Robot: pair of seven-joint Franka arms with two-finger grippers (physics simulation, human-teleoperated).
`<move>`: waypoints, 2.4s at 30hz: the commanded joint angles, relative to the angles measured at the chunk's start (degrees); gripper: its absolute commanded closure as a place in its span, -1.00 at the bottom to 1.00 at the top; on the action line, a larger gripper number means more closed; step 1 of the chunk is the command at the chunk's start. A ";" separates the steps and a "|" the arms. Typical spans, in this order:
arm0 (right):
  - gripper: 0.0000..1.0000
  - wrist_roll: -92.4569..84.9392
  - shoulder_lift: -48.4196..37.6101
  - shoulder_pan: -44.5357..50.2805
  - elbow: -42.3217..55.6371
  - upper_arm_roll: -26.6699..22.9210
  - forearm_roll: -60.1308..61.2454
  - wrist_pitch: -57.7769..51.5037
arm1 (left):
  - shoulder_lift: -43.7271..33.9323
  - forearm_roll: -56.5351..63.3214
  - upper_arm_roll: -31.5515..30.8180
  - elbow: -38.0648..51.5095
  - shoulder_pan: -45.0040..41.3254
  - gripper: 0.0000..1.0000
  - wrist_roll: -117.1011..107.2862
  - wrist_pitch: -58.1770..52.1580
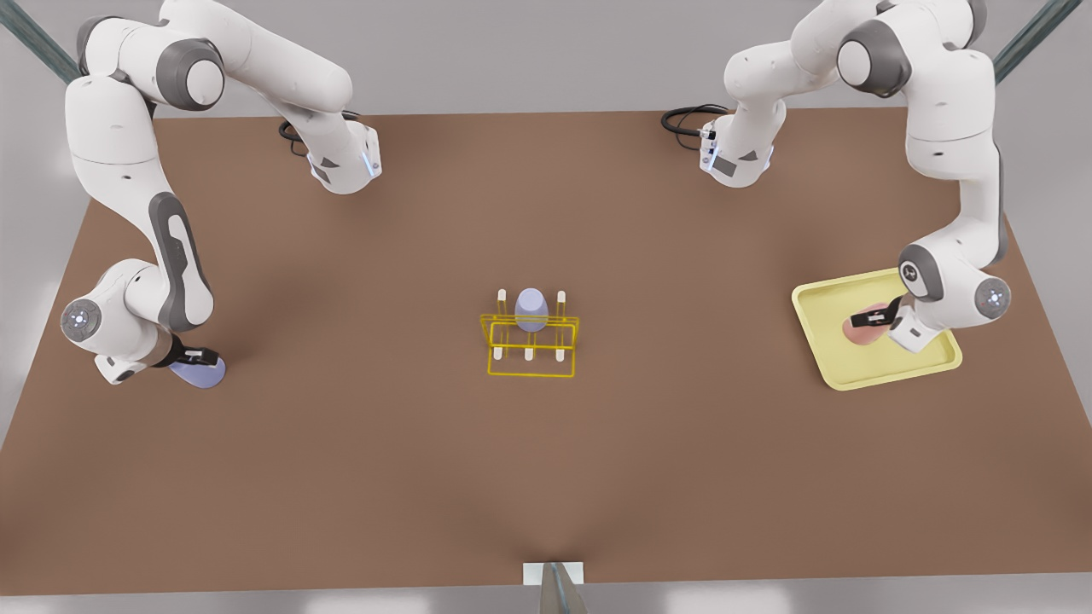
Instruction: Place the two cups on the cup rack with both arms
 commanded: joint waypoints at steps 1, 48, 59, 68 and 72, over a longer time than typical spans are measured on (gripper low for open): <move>-0.74 -0.61 -0.11 0.00 0.15 0.00 0.06 -0.10 | -0.09 0.02 0.04 0.13 -0.37 -0.72 -0.10 -0.03; -0.73 3.78 -0.11 20.04 14.56 31.12 38.20 -9.85 | 22.41 -6.31 -29.93 61.74 -33.51 -0.70 -89.22 -19.54; -0.73 3.34 2.27 21.44 14.56 30.59 37.59 -9.94 | 24.70 -3.24 -29.49 61.39 -36.49 -0.73 -89.66 -23.41; -1.00 3.52 3.76 21.88 15.35 30.41 37.06 -9.85 | 24.43 -2.44 -29.14 61.48 -36.41 -1.00 -89.75 -25.33; -1.00 3.43 3.67 21.44 17.28 30.41 37.06 -11.43 | 7.39 0.63 -29.40 62.09 -15.67 -1.00 -82.12 -45.29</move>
